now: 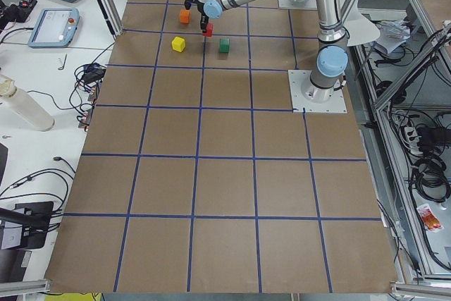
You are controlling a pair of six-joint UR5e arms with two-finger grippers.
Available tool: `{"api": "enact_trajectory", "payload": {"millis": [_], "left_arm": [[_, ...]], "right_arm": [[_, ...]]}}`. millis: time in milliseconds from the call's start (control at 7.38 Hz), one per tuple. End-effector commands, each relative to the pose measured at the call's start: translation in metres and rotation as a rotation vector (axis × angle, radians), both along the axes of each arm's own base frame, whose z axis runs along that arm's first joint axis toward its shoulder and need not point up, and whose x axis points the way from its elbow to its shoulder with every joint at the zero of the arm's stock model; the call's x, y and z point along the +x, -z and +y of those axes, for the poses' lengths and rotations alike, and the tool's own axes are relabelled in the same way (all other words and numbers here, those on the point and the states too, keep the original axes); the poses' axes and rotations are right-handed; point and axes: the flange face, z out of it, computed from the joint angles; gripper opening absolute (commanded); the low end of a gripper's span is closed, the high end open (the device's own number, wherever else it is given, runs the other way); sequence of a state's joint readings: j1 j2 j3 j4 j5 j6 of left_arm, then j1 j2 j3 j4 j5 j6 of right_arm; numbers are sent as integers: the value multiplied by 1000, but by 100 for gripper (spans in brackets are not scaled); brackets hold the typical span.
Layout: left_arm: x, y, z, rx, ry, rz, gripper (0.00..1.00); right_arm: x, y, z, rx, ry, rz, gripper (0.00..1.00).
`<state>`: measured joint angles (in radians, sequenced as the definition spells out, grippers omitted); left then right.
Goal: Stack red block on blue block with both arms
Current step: 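Carry the red cube toward the table centre and set it down, then open and raise the left gripper while the right gripper moves toward the red cube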
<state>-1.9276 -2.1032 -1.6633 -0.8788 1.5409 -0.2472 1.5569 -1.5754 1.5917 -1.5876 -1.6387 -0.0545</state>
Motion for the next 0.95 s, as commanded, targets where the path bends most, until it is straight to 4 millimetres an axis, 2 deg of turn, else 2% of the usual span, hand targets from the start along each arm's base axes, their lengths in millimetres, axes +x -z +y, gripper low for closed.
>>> {"api": "enact_trajectory", "payload": {"millis": [0,136,271,407,542,678,814], "left_arm": [[-3,3,-4,-34,12,6,100],[3,-21,-8,-66,10,22,100],[33,-49,-25,-87,-28,28,100],[65,-86,-29,-56,10,11,100],[99,-125,-21,8,91,-22,100],[142,-160,-12,30,108,-60,100],[184,-191,2,69,103,-64,100]], "right_arm": [[1,-1,2,3,-1,-5,100],[1,3,1,19,-1,-7,100],[2,4,0,20,-5,-16,100],[4,15,-6,32,-2,-28,100],[11,32,-15,56,-6,-70,100],[19,41,-31,16,-14,-111,100],[31,50,-36,21,-33,-118,100]]}}
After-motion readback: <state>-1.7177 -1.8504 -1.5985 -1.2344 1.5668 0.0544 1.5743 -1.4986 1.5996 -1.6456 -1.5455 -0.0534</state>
